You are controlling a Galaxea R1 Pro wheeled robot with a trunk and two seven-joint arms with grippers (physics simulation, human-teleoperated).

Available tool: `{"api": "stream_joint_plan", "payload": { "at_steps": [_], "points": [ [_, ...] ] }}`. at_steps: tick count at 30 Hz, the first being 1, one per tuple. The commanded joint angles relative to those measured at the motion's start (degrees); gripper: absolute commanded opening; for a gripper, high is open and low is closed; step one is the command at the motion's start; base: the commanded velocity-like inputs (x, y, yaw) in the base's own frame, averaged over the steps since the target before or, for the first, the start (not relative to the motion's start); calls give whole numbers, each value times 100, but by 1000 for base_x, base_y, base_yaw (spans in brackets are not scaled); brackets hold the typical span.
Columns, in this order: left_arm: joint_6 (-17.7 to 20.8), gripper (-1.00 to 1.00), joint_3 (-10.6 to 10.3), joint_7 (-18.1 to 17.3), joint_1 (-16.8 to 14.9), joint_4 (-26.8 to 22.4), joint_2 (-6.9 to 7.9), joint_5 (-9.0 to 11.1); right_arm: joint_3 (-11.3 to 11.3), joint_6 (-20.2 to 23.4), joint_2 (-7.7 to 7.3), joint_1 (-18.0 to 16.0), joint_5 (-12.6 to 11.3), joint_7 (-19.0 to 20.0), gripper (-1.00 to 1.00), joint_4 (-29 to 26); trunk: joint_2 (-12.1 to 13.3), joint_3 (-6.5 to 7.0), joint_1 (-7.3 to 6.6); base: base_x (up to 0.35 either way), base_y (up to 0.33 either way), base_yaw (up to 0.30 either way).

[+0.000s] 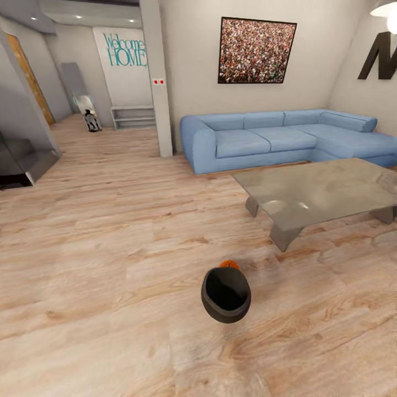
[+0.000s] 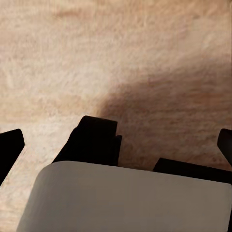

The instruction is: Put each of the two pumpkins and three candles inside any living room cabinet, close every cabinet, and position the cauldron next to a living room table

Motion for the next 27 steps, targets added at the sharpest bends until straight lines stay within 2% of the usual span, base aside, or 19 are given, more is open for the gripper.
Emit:
{"api": "stream_joint_plan", "payload": {
  "at_steps": [1,27],
  "points": [
    [0,100,0,0,1,0,-2,0,-1,0,0,0,0,3,100,0,0,0,0,203,248,-277],
    [0,100,0,0,-1,-1,-6,0,4,0,7,61,9,7,100,-3,0,12,0,246,244,-276]
  ]
}}
